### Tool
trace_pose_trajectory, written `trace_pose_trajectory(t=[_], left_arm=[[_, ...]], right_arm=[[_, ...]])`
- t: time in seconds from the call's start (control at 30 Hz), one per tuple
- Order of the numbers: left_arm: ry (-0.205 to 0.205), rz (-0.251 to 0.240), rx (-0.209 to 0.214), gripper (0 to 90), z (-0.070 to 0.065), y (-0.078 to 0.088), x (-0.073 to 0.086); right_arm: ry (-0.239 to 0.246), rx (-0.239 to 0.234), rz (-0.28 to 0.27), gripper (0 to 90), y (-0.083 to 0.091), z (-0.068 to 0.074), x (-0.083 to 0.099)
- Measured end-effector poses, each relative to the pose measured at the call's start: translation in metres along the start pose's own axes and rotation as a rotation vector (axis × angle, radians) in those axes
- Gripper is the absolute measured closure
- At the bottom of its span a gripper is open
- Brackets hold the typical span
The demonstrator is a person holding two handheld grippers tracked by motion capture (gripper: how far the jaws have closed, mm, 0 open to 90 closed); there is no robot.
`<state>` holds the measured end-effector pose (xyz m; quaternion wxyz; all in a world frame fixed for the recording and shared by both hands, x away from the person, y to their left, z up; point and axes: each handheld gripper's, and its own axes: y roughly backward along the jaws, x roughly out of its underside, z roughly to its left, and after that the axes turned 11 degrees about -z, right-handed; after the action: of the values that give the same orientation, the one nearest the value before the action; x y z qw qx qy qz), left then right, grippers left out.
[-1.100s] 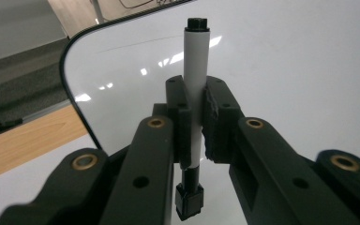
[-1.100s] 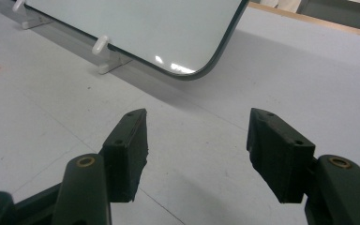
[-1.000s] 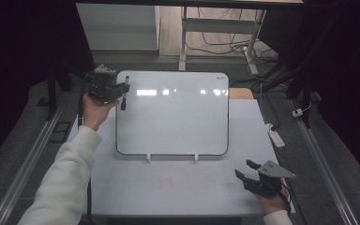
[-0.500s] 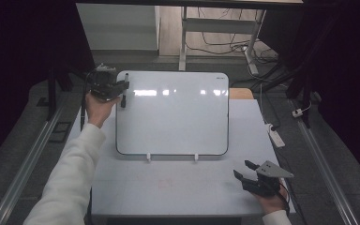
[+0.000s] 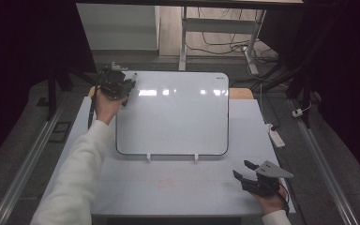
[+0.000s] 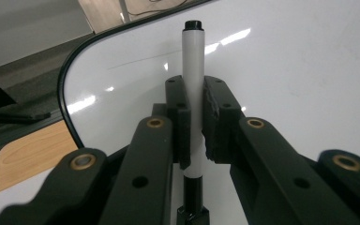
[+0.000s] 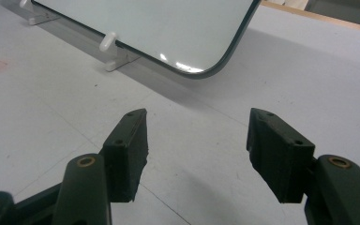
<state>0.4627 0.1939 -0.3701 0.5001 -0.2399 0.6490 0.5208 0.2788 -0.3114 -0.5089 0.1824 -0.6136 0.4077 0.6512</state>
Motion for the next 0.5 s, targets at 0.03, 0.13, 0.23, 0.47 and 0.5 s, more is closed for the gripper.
trace_pose_trajectory(t=[0.03, 0.13, 0.23, 0.47, 0.5], left_arm=[[0.000, 0.005, 0.002, 80.0, 0.0005, -0.0005, -0.0002], [-0.003, 0.015, 0.002, 80.0, 0.0012, -0.0017, -0.0005], [-0.012, 0.020, -0.002, 79.7, 0.0008, -0.0022, -0.0010], [-0.020, 0.010, -0.019, 64.6, -0.0004, -0.0010, -0.0020], [-0.021, 0.005, -0.012, 62.5, -0.0005, -0.0002, -0.0021]], right_arm=[[0.000, -0.002, -0.001, 38.4, 0.0000, 0.0000, 0.0001], [0.001, -0.004, -0.002, 38.3, -0.0003, 0.0007, -0.0002], [0.001, -0.005, -0.001, 38.3, -0.0006, 0.0007, -0.0001], [0.000, -0.005, -0.003, 38.1, -0.0003, 0.0004, -0.0002], [0.000, -0.005, -0.004, 38.0, -0.0003, 0.0005, -0.0003]])
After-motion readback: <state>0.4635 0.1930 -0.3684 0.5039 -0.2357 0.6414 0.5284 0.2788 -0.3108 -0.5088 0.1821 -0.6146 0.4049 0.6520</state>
